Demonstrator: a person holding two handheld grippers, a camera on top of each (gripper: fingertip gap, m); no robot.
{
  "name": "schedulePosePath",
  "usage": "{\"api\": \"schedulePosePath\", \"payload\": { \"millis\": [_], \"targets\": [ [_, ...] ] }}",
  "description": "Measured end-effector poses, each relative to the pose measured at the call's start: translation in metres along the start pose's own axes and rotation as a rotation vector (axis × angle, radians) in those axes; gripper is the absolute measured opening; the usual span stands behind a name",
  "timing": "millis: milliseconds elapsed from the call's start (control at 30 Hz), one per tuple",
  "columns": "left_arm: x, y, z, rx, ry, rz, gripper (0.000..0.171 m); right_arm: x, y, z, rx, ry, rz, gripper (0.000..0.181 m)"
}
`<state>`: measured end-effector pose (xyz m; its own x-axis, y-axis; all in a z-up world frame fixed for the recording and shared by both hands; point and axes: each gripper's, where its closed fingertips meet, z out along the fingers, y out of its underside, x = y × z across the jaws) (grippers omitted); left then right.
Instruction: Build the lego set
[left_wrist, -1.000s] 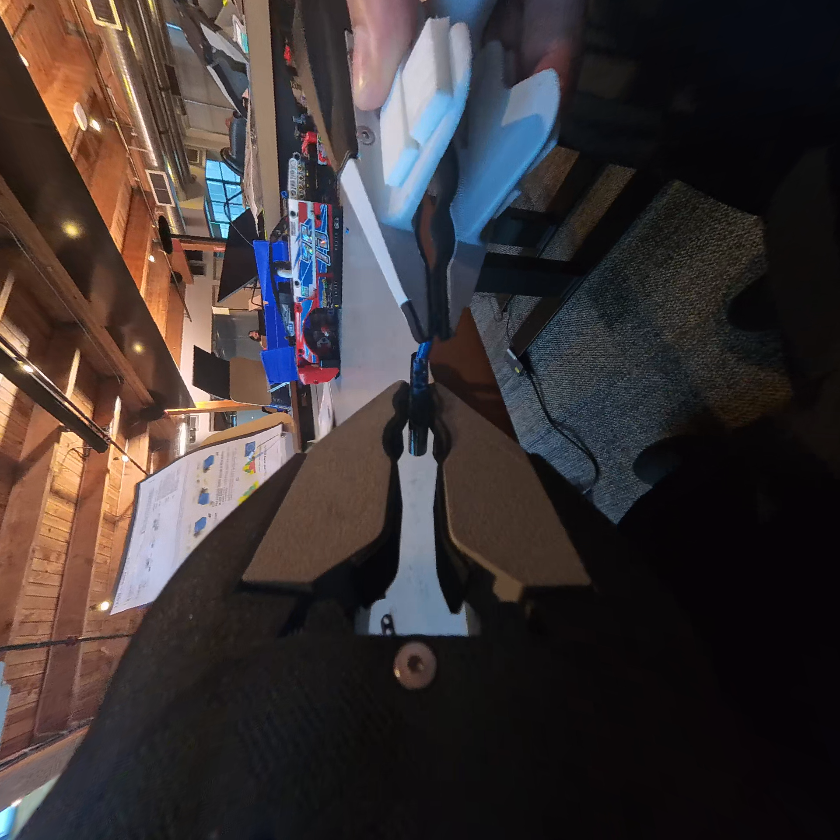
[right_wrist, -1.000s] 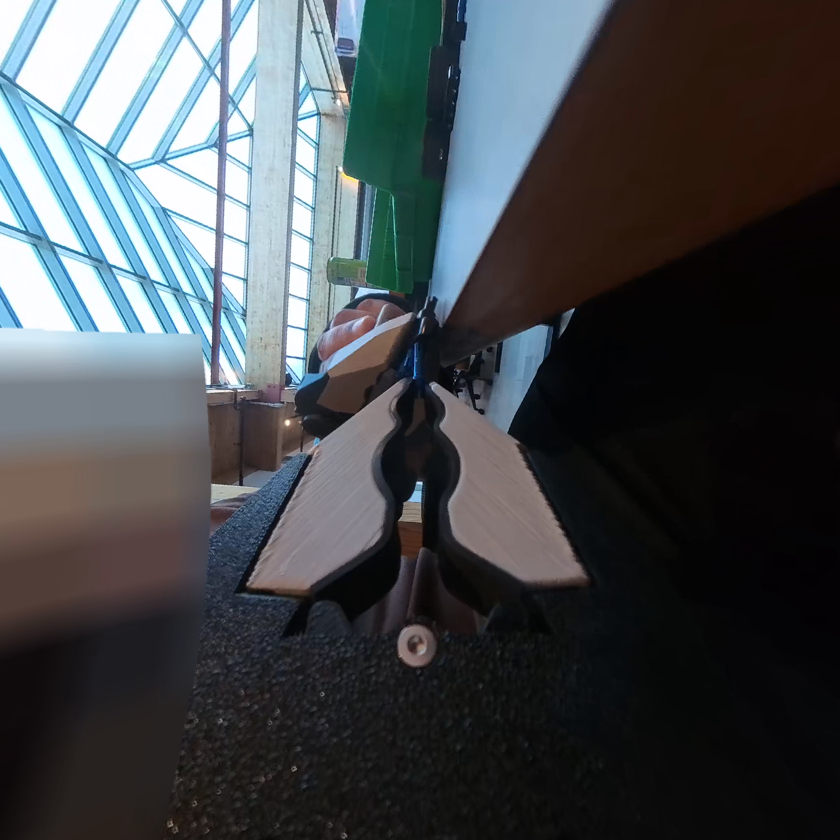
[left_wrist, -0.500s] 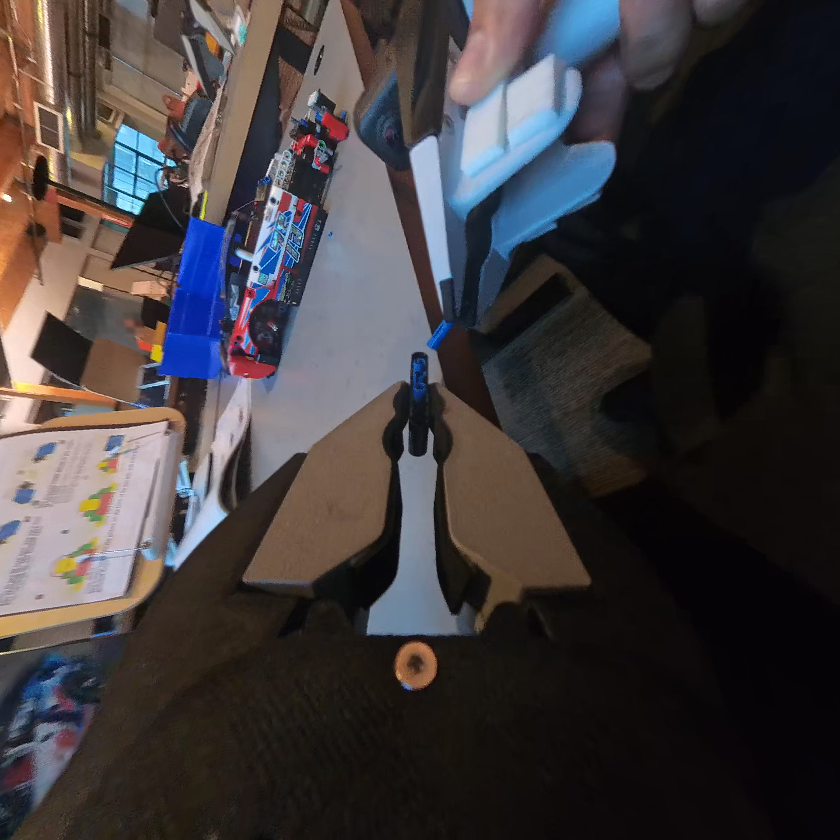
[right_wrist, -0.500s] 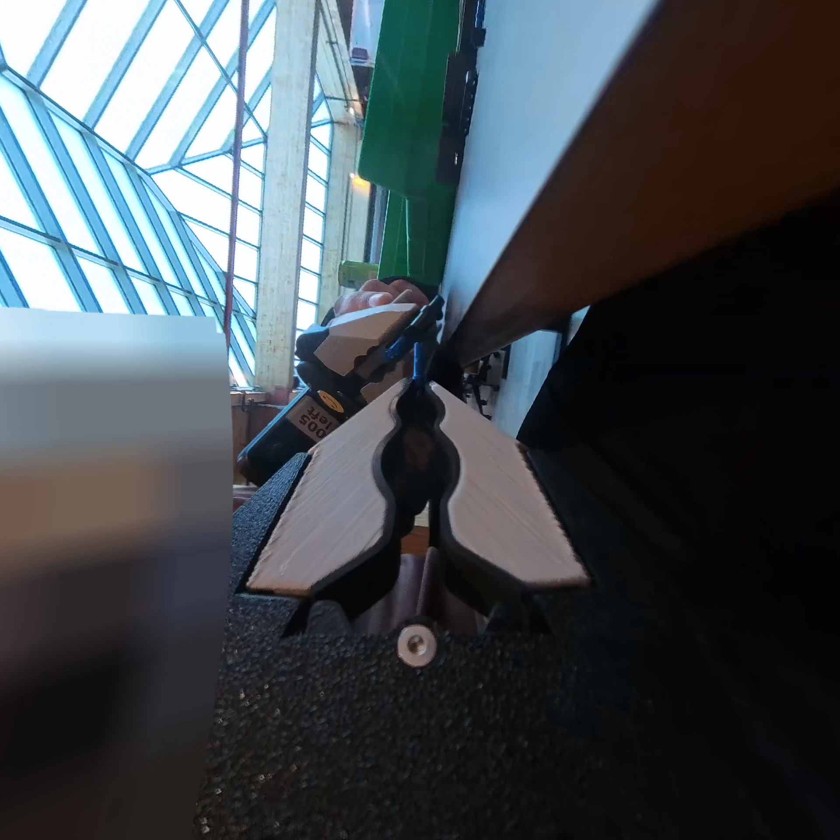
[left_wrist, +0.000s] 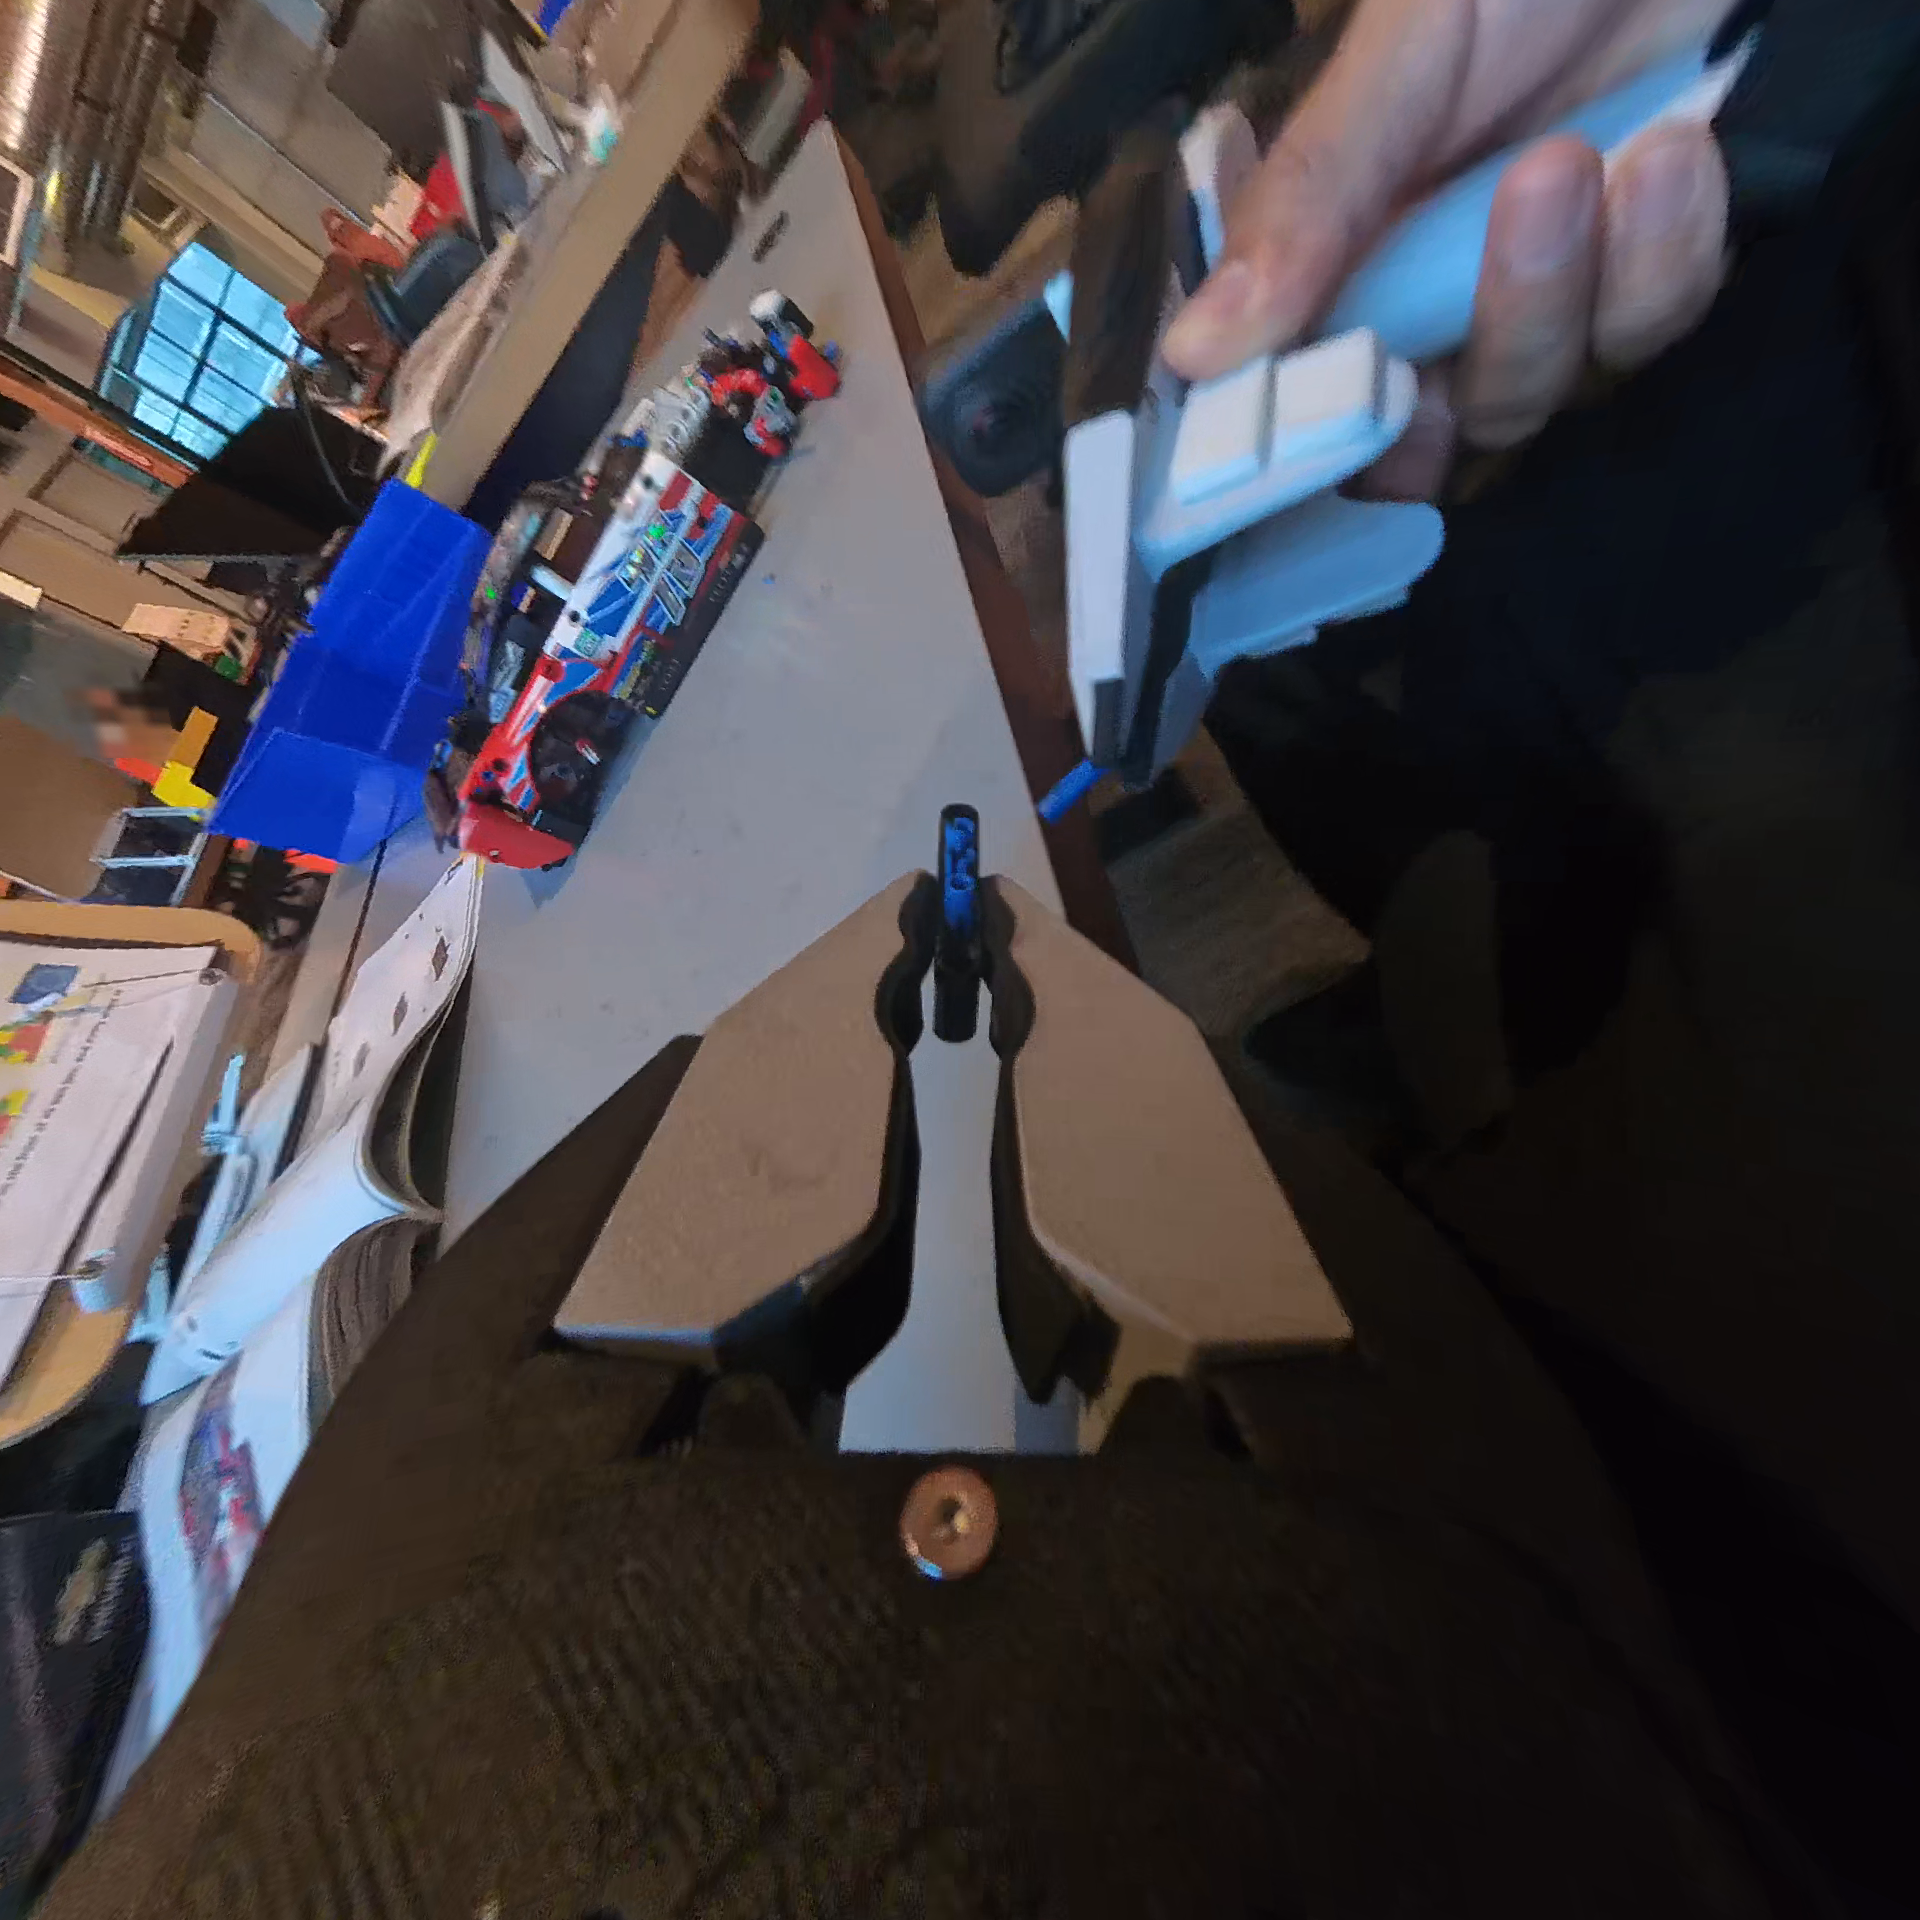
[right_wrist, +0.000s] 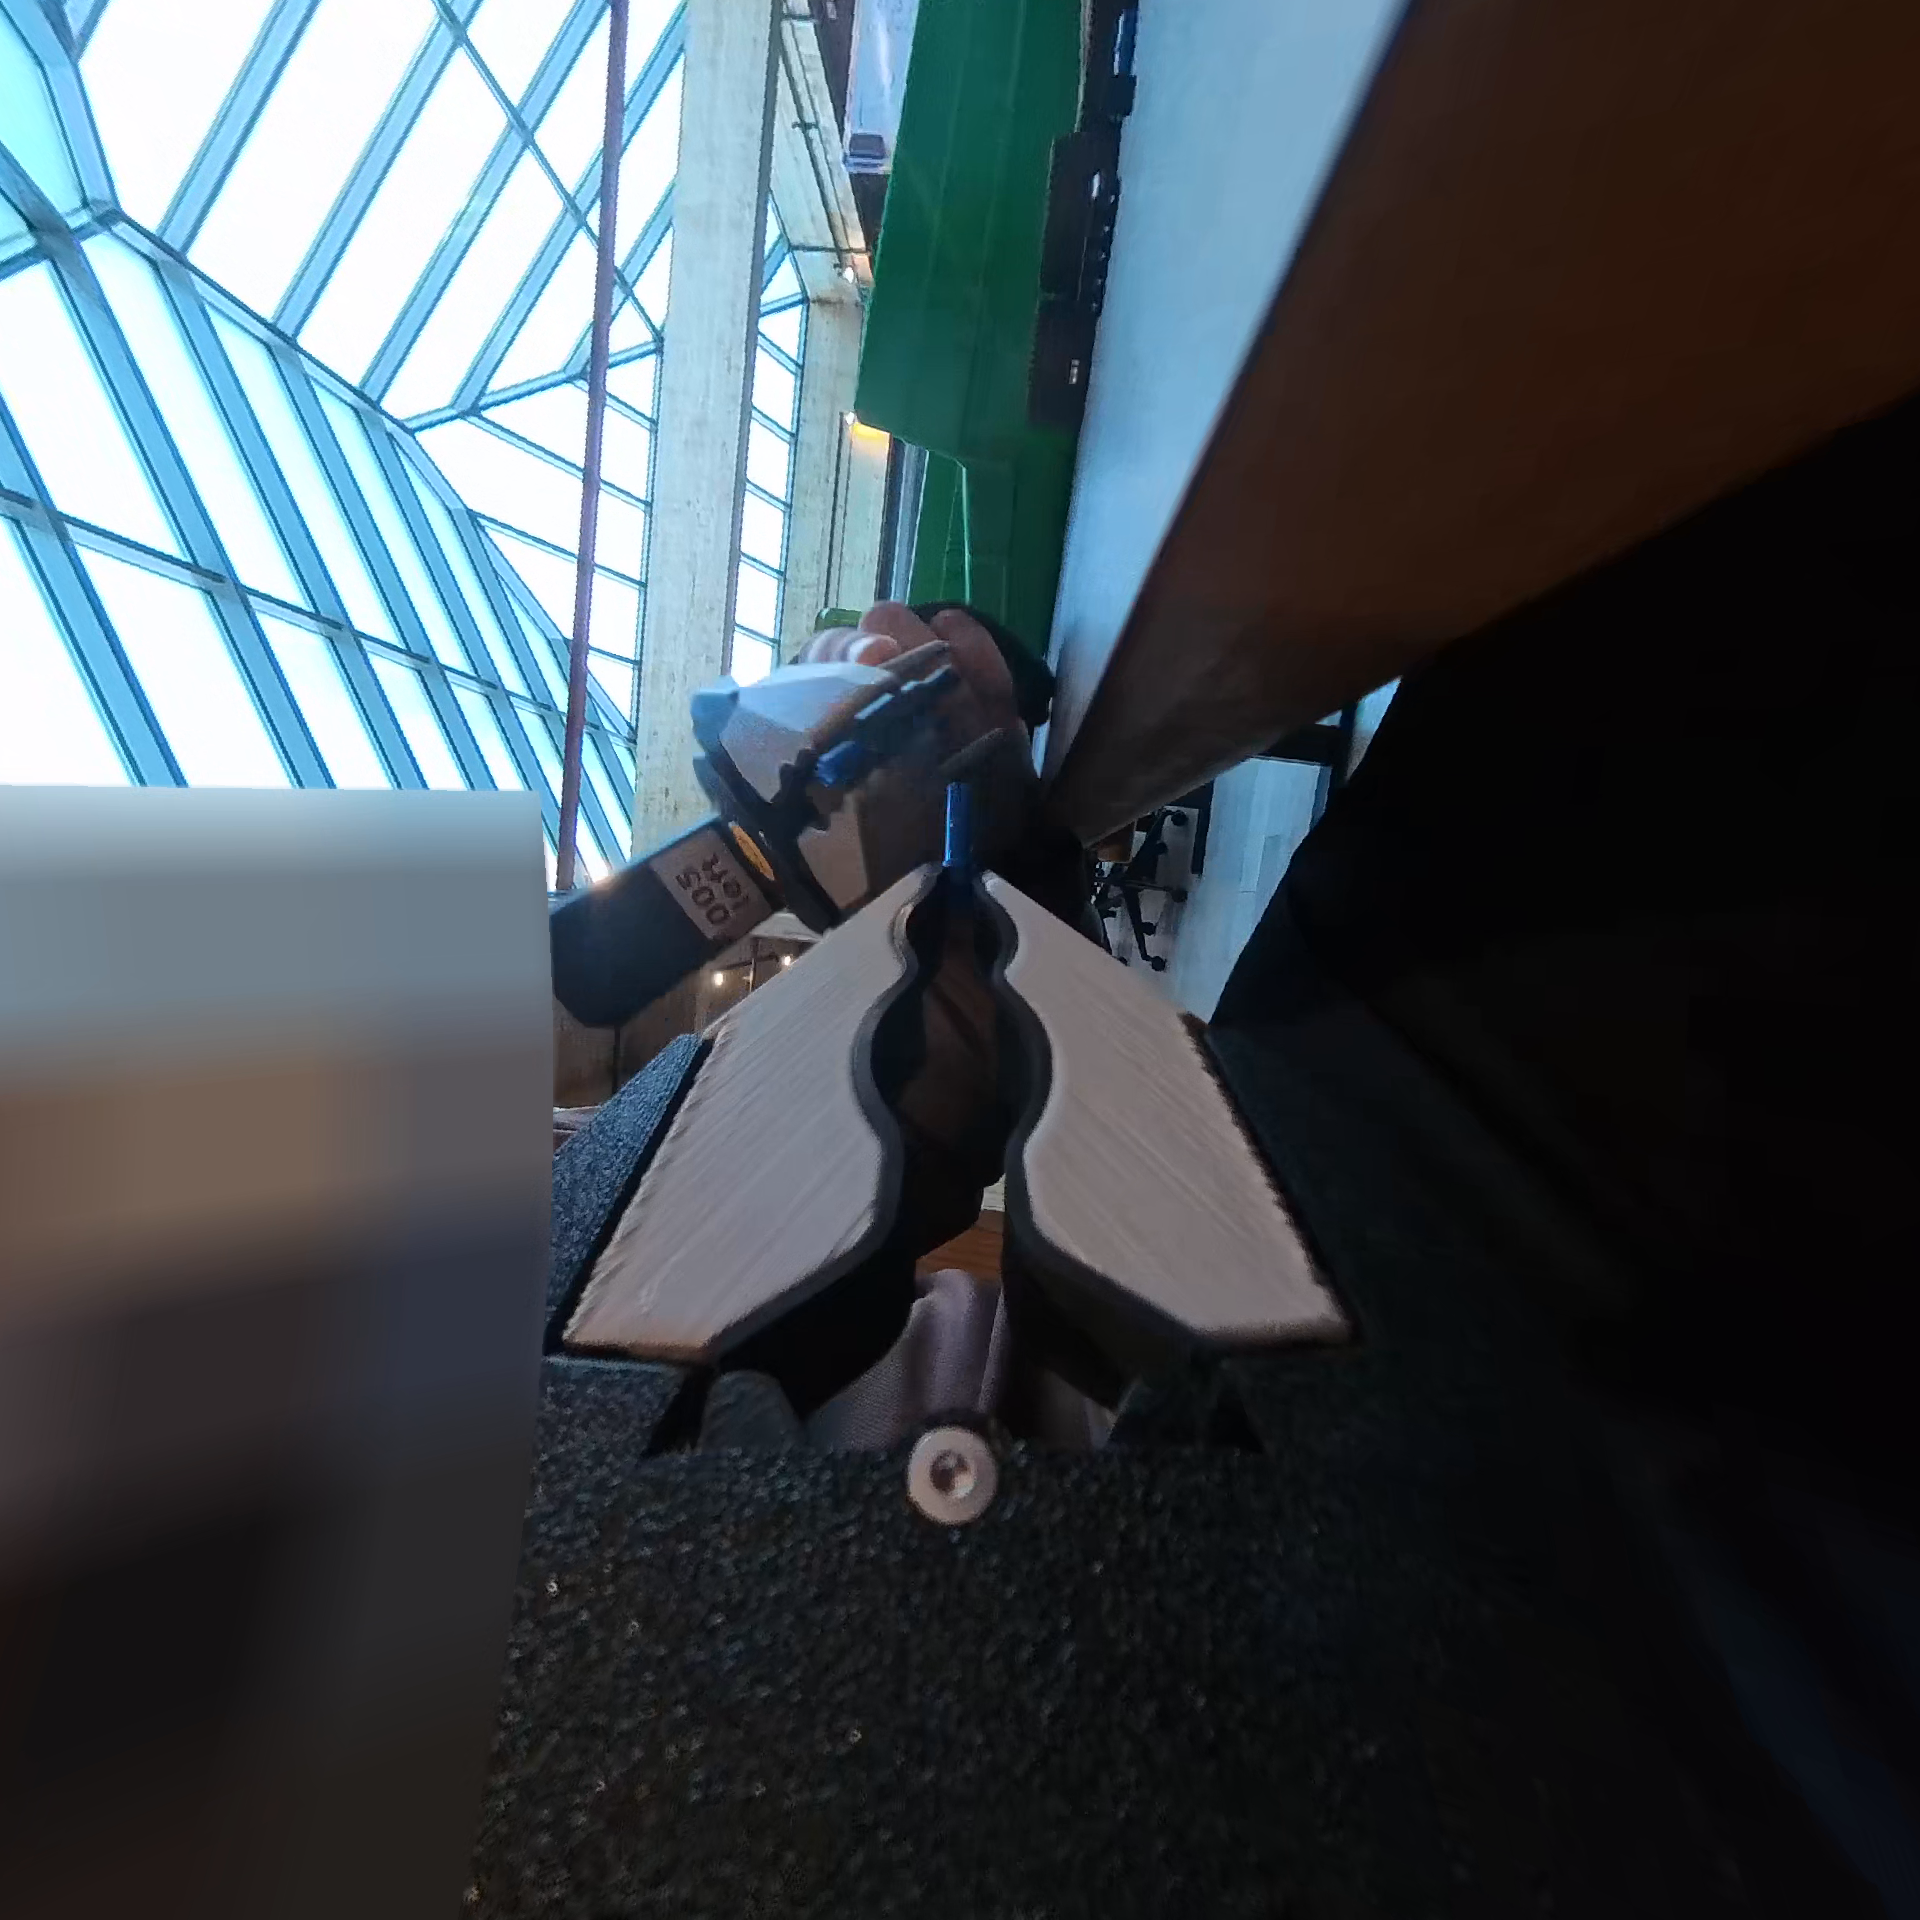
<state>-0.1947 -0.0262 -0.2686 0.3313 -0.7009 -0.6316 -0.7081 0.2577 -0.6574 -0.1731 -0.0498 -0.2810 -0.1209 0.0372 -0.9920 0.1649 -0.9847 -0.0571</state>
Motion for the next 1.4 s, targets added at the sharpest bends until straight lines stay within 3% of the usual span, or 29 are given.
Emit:
{"api": "schedulePosePath", "payload": {
  "millis": [133, 200, 333, 567, 800, 1167, 1400],
  "targets": [
    [-0.012, -0.013, -0.009, 0.135, -0.006, -0.041, 0.005, -0.009, 0.000, 0.003, 0.000, -0.040, -0.021, 0.002],
    [-0.015, -0.012, -0.010, 0.144, -0.028, -0.024, 0.005, -0.013, 0.002, 0.004, -0.010, -0.050, -0.033, 0.003],
    [-0.007, -0.006, -0.003, 0.086, -0.023, 0.069, 0.005, -0.016, 0.007, 0.007, -0.027, -0.068, -0.030, 0.003],
    [0.005, 0.012, 0.006, -0.088, -0.115, 0.433, 0.005, -0.003, 0.008, 0.005, -0.036, -0.021, 0.006, 0.002],
    [0.020, 0.016, 0.009, -0.136, -0.136, 0.666, 0.005, 0.003, 0.008, 0.011, -0.050, -0.012, 0.015, 0.002],
    [0.018, 0.017, 0.008, -0.116, -0.146, 0.667, 0.005, 0.016, 0.013, 0.006, -0.037, 0.072, -0.028, 0.002],
    [0.018, 0.017, 0.008, -0.114, -0.146, 0.661, 0.005, 0.018, 0.020, 0.010, -0.044, 0.026, 0.055, 0.002]
  ]
}}
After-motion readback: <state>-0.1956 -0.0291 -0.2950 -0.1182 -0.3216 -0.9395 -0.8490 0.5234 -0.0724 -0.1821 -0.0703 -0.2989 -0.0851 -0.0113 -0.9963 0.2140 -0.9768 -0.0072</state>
